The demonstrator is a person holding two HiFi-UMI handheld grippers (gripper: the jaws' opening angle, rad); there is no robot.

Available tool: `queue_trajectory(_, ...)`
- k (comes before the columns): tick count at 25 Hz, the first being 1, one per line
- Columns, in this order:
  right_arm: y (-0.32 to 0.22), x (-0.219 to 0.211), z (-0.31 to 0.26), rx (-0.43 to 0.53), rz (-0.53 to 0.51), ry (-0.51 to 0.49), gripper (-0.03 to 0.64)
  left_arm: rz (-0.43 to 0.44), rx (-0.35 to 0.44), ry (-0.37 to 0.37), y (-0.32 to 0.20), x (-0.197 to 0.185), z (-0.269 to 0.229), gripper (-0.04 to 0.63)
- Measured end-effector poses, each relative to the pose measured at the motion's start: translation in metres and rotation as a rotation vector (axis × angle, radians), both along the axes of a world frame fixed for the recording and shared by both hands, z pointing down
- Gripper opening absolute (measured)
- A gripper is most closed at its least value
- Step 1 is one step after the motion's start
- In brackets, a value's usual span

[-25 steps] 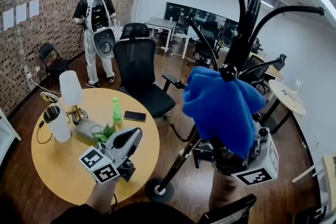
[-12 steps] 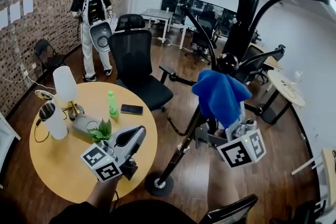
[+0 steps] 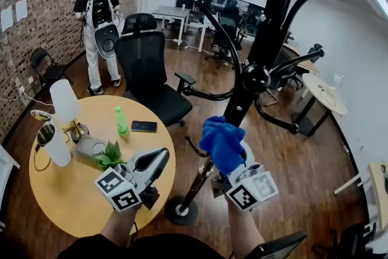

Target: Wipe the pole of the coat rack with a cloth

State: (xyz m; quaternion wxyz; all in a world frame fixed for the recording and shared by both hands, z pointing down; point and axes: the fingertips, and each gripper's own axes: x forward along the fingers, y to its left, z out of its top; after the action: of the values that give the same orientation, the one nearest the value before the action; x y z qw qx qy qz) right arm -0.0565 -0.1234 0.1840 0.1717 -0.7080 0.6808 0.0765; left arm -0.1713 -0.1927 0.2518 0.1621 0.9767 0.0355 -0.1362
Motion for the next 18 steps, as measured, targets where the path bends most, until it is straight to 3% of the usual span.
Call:
queue_trajectory(4, -0.006, -0.002, 0.085, -0.126, -0.062, -0.105, 0.02, 0.01, -0.001, -0.003, -0.001, 0.006, 0.0, 0.0)
queue_trajectory(9, 0.006, 0.004, 0.183, -0.311, -0.033, -0.248, 0.02, 0.023, 0.004, -0.003, 0.005, 0.009, -0.006, 0.0)
queue_trajectory(14, 0.013, -0.002, 0.214, -0.329, -0.084, -0.371, 0.021, 0.029, 0.005, -0.006, 0.006, 0.01, -0.001, 0.0)
queue_trajectory(18, 0.015, -0.029, 0.204, -0.336, -0.261, -0.513, 0.02, 0.029, 0.001, -0.001, 0.009, 0.01, -0.002, 0.0)
